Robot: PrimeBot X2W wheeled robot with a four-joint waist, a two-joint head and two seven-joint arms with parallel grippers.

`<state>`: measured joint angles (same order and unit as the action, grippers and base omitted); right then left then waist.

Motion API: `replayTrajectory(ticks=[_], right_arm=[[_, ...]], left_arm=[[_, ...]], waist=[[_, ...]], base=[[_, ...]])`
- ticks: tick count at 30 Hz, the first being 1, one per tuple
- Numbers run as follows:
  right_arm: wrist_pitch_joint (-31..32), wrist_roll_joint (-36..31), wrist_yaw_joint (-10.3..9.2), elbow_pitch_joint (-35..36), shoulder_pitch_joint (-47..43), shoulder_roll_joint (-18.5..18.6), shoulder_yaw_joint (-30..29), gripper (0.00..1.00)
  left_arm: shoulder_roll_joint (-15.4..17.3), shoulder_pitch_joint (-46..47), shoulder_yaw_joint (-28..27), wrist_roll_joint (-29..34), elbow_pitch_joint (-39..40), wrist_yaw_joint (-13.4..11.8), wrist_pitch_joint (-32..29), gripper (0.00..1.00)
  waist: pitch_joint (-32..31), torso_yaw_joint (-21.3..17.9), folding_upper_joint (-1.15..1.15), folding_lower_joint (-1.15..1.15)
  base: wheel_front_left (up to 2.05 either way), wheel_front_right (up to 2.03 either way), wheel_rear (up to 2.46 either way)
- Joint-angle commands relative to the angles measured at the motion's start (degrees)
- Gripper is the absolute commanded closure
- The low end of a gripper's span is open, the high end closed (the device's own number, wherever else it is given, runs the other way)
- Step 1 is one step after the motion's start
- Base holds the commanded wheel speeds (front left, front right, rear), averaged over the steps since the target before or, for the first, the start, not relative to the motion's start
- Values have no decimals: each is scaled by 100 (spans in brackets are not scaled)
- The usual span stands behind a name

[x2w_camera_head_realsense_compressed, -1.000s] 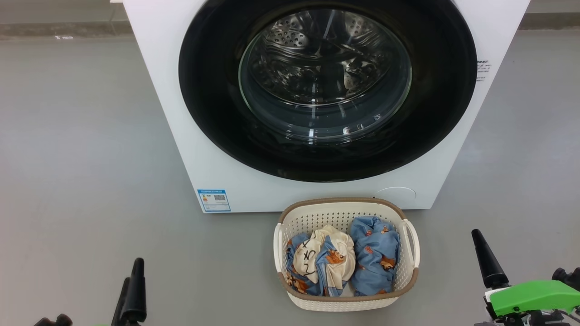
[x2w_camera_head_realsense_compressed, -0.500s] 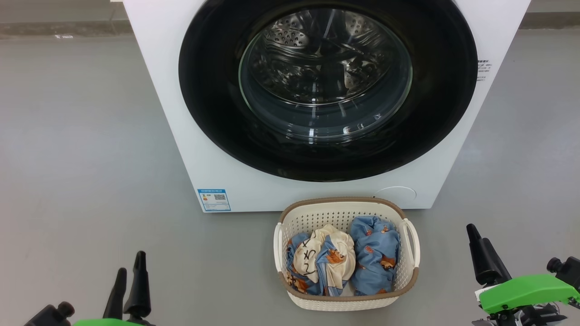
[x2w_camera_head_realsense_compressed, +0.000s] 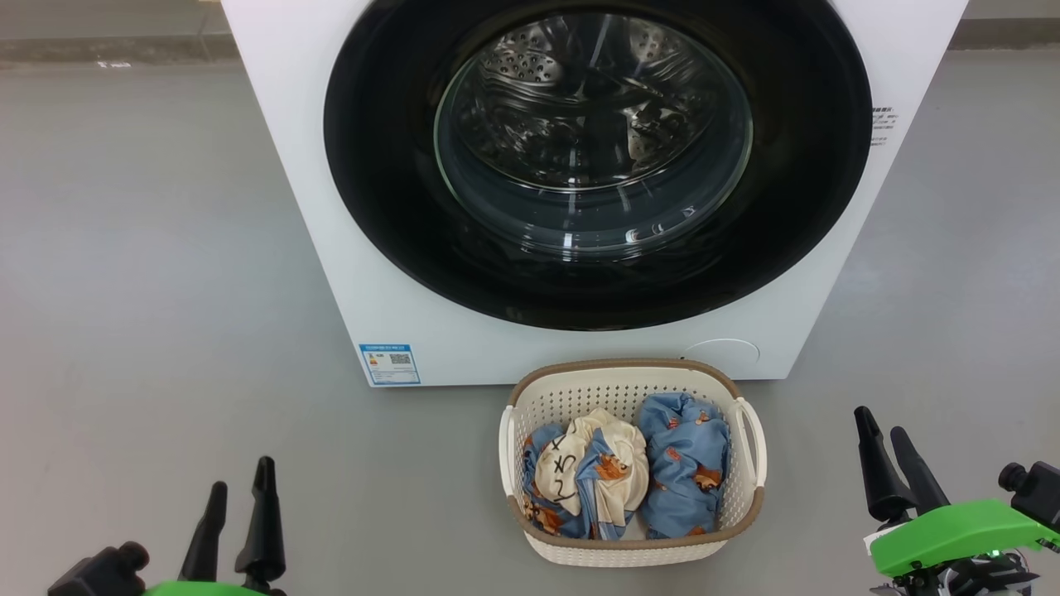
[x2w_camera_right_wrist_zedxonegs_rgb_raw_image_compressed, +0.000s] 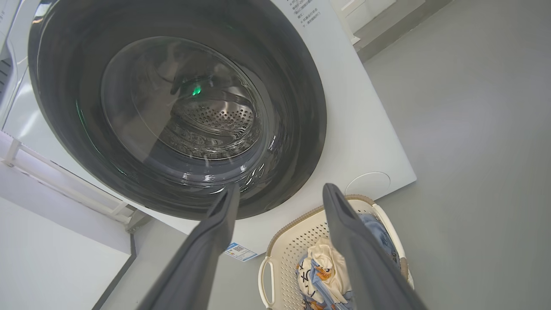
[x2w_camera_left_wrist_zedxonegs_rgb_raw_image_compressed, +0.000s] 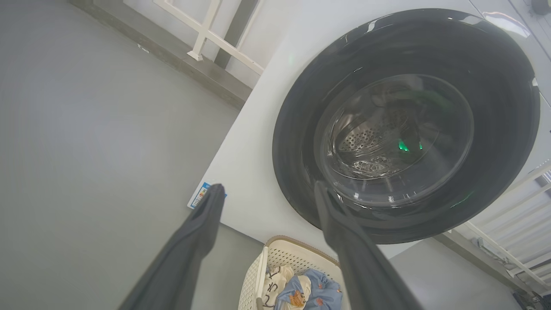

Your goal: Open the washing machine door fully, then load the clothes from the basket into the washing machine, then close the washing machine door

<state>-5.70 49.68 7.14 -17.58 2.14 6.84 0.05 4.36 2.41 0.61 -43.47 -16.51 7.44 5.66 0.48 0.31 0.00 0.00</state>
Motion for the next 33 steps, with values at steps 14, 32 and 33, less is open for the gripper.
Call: replayTrajectory(ticks=[14, 32, 33], right_arm=[[-306, -934, 25, 141, 347, 244, 287, 0], [-612, -1924, 30, 191, 283, 326, 372, 0], [-629, -1983, 30, 194, 280, 330, 377, 0]], left_arm=[[165, 360, 10, 1050, 165, 3, 314, 0], [270, 434, 126, 2125, 104, 4, 617, 0], [277, 438, 132, 2184, 99, 4, 634, 0]], waist=[[-15, -4, 0, 0], [-34, -8, 0, 0], [-32, -9, 0, 0]], base=[[0, 0, 0], [0, 0, 0], [0, 0, 0]])
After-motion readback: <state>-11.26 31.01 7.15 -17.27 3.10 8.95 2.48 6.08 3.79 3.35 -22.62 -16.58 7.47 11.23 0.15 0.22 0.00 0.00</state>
